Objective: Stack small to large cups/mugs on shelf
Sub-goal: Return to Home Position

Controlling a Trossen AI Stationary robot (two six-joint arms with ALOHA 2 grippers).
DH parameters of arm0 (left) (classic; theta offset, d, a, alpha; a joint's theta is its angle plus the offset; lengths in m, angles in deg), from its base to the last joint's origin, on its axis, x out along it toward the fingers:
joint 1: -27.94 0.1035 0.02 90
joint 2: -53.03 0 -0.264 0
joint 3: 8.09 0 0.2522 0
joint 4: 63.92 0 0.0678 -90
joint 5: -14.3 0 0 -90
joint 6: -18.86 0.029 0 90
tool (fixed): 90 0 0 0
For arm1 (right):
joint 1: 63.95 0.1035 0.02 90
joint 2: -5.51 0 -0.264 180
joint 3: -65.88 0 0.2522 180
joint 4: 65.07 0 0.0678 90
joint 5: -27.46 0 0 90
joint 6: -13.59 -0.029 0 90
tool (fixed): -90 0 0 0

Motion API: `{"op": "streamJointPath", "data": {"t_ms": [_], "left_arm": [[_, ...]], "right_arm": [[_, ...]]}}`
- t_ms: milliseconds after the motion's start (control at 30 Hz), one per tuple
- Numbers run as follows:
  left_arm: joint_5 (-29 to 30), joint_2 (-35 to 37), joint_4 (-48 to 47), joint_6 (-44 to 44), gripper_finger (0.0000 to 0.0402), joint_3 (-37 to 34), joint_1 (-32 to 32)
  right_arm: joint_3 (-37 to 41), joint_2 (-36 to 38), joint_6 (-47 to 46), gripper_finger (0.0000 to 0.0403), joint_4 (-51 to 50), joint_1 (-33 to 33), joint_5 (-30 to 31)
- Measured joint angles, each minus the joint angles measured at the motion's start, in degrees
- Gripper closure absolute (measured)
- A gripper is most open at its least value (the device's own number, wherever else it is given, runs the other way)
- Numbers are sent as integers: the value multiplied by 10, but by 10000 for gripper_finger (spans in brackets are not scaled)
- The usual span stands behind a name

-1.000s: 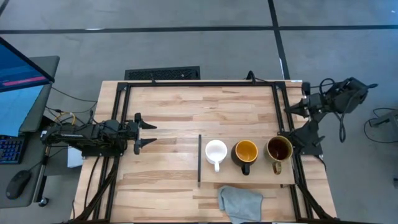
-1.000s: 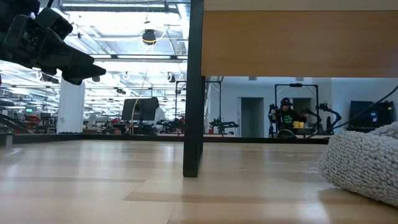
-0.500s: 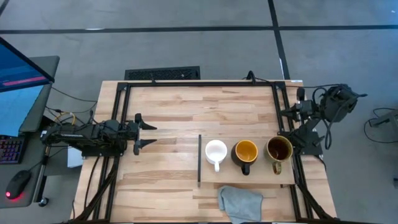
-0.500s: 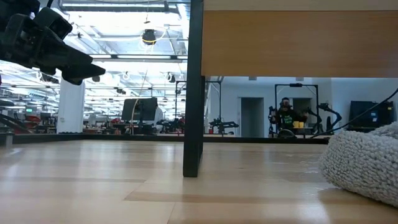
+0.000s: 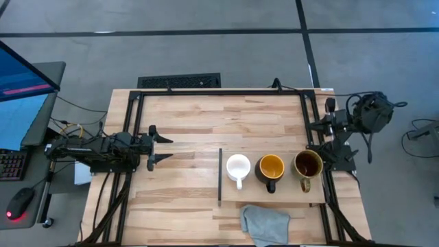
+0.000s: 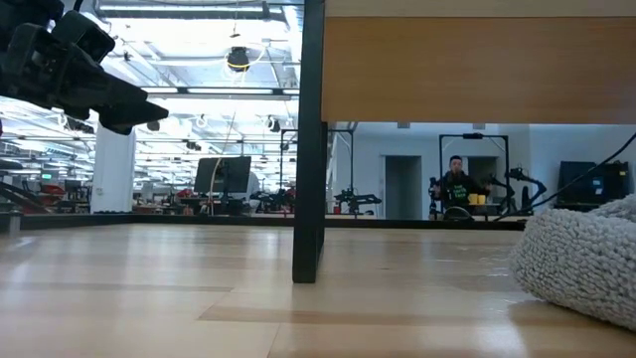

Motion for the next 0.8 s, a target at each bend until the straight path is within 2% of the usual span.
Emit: {"op": "streamJointPath", "data": {"t_ms": [133, 367, 500, 800], "left_arm": [[0, 0, 0, 0, 136, 0, 0], [0, 0, 0, 16, 136, 0, 0], [0, 0, 0, 35, 136, 0, 0], [1, 0, 0, 40, 136, 0, 0]], "right_arm": [[0, -31, 0, 403, 13, 10, -9], [0, -78, 46, 403, 63, -2, 16], [0, -72, 95, 403, 93, -32, 34], [-2, -59, 117, 403, 113, -118, 33]]}}
